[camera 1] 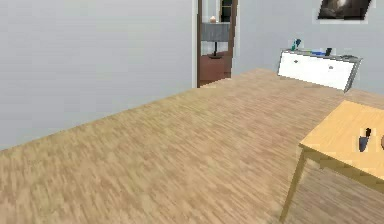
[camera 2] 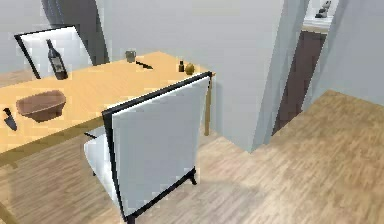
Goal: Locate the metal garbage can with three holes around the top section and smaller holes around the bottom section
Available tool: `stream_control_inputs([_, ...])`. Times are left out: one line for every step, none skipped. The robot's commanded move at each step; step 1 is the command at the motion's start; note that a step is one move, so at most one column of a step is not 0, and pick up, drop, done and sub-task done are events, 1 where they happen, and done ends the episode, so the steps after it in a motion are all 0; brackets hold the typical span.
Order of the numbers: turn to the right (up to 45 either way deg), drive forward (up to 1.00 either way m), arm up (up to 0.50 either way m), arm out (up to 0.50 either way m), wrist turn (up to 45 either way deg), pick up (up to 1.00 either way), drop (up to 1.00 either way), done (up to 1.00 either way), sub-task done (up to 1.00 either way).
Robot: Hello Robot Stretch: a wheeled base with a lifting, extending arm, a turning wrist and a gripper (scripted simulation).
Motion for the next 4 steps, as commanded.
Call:
stream_control_inputs([9.0,0.0,0.0,0.0,0.0,0.0,0.0,0.0,0.0])
stream_control_inputs([0.0,0.15,0.0,0.0,0.0,0.0,0.0,0.0,0.0])
stream_control_inputs([0.0,1.0,0.0,0.0,0.0,0.0,0.0,0.0,0.0])
stream_control_inputs([0.0,1.0,0.0,0.0,0.0,0.0,0.0,0.0,0.0])
